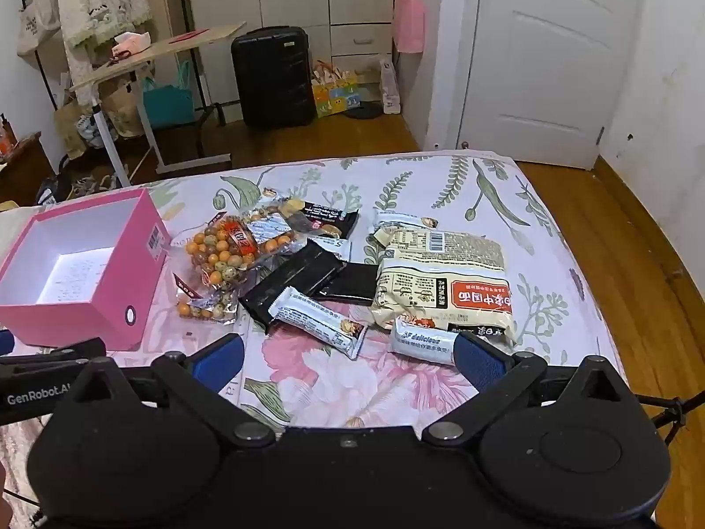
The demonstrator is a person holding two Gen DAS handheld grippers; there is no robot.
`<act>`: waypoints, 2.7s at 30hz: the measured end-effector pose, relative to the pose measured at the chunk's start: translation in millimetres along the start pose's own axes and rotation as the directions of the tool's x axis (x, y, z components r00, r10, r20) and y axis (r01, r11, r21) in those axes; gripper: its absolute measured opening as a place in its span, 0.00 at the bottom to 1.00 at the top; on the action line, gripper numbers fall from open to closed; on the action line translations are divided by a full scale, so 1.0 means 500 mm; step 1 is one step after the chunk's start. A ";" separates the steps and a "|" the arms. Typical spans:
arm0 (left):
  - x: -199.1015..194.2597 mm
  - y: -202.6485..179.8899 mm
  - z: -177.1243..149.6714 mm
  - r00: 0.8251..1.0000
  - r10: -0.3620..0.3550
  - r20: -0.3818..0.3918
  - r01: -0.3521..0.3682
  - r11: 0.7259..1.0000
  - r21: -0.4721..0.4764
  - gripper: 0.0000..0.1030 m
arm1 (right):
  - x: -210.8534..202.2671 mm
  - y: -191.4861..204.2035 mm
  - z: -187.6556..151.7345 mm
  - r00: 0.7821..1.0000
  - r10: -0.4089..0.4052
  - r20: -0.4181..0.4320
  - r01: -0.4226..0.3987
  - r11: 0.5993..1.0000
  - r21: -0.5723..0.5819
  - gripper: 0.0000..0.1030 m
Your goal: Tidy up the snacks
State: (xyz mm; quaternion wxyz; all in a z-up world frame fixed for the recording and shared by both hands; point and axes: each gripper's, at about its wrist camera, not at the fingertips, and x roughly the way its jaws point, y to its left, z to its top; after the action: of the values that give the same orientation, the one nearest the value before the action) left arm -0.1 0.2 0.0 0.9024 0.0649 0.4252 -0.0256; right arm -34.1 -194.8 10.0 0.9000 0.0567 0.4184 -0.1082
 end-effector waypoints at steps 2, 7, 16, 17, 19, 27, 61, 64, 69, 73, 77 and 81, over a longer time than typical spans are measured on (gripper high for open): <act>0.001 0.000 0.000 1.000 0.005 0.000 -0.005 1.000 -0.005 1.00 | 0.000 0.001 0.001 1.000 0.000 -0.005 0.000 1.000 0.001 0.99; 0.005 0.000 0.003 1.000 0.003 -0.007 -0.004 1.000 -0.020 1.00 | 0.000 -0.003 -0.007 1.000 0.000 -0.005 0.000 1.000 0.002 0.99; 0.009 0.003 -0.008 1.000 -0.019 -0.012 0.019 1.000 -0.012 1.00 | 0.012 -0.002 -0.007 1.000 -0.012 -0.015 0.012 1.000 -0.009 1.00; 0.010 0.003 -0.008 1.000 -0.020 -0.016 0.020 1.000 -0.014 1.00 | 0.011 -0.002 -0.008 1.000 -0.013 -0.017 0.013 1.000 -0.012 1.00; 0.009 0.005 -0.010 0.999 -0.026 -0.020 0.026 1.000 -0.017 1.00 | 0.011 -0.002 -0.010 1.000 -0.017 -0.020 0.016 1.000 -0.014 1.00; 0.005 0.012 -0.013 0.999 -0.023 -0.028 0.023 1.000 -0.013 1.00 | 0.015 -0.005 -0.016 0.999 -0.025 -0.020 0.024 0.999 -0.036 1.00; 0.008 -0.012 -0.004 0.988 -0.112 -0.110 0.109 0.993 -0.036 1.00 | -0.007 -0.037 -0.019 0.998 -0.066 0.000 0.066 0.997 -0.034 1.00; 0.008 -0.011 -0.004 0.988 -0.111 -0.107 0.108 0.994 -0.033 1.00 | -0.008 -0.041 -0.020 0.998 -0.069 0.000 0.069 0.997 -0.031 1.00; 0.005 -0.017 -0.007 0.988 -0.122 -0.095 0.120 0.993 -0.020 1.00 | -0.013 -0.041 -0.024 0.998 -0.064 0.009 0.064 0.997 -0.042 1.00; -0.010 -0.025 -0.007 0.990 -0.132 -0.055 0.132 0.991 -0.012 1.00 | -0.014 -0.042 -0.025 0.998 -0.063 0.008 0.064 0.997 -0.042 1.00; -0.023 -0.033 -0.005 0.992 -0.124 -0.020 0.124 0.992 0.002 1.00 | -0.015 -0.043 -0.027 0.998 -0.061 0.013 0.062 0.997 -0.039 1.00; -0.024 -0.038 -0.004 0.991 -0.131 -0.010 0.131 0.991 0.007 1.00 | -0.019 -0.048 -0.030 0.998 -0.058 0.027 0.059 0.997 -0.043 1.00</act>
State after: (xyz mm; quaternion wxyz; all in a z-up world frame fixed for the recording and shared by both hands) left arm -11.2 -18.3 5.9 0.8964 0.0404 0.4329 -0.0858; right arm -56.8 -213.7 7.3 0.9028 0.0234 0.4106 -0.1261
